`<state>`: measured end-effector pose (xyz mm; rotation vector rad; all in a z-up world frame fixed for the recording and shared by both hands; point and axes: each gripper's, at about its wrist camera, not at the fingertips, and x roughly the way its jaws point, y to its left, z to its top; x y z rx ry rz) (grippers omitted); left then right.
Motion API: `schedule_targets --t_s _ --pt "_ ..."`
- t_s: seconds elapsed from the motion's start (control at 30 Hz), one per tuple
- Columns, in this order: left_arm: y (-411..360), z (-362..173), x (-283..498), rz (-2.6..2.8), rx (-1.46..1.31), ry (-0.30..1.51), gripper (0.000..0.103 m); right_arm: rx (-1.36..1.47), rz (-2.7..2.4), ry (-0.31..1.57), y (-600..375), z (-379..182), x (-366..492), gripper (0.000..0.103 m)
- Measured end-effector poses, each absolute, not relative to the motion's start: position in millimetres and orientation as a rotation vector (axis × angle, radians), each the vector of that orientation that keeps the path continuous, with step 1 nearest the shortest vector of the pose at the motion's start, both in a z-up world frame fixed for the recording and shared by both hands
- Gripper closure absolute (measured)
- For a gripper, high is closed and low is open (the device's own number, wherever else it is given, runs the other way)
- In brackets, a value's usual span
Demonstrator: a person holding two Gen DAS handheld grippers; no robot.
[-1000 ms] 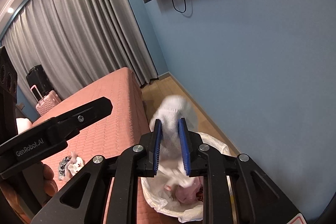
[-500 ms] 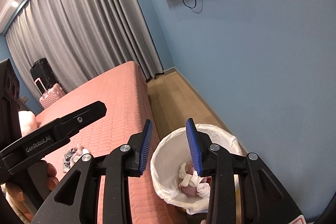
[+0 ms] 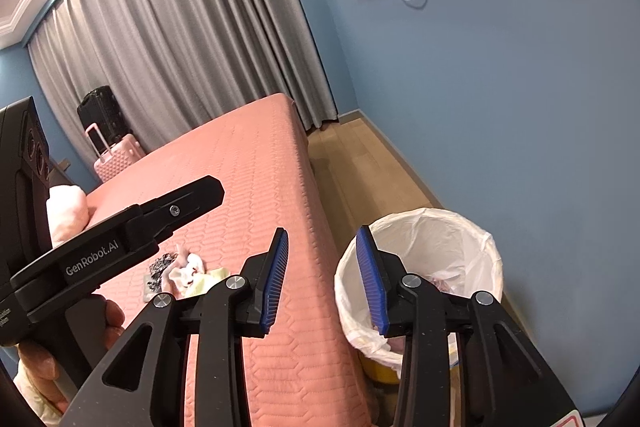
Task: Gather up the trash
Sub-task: 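Move both open tools back over the remaining pile on the bed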
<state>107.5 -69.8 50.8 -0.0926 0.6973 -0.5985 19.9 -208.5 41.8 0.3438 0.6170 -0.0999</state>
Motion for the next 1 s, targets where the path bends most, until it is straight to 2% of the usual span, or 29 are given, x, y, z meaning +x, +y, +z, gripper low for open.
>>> schedule_targets --t_s 0.33,0.43,1.0 --pt "-20 43 108 -0.523 -0.152 0.706 0.024 0.318 -0.049 0.645 -168 43 27 0.068" --pt "-1 38 110 -0.487 -0.176 0.714 0.02 0.311 -0.034 0.652 -156 43 32 0.063" --pt "101 -6 123 -0.311 -0.262 0.787 0.02 0.254 0.062 0.757 -81 10 73 0.061"
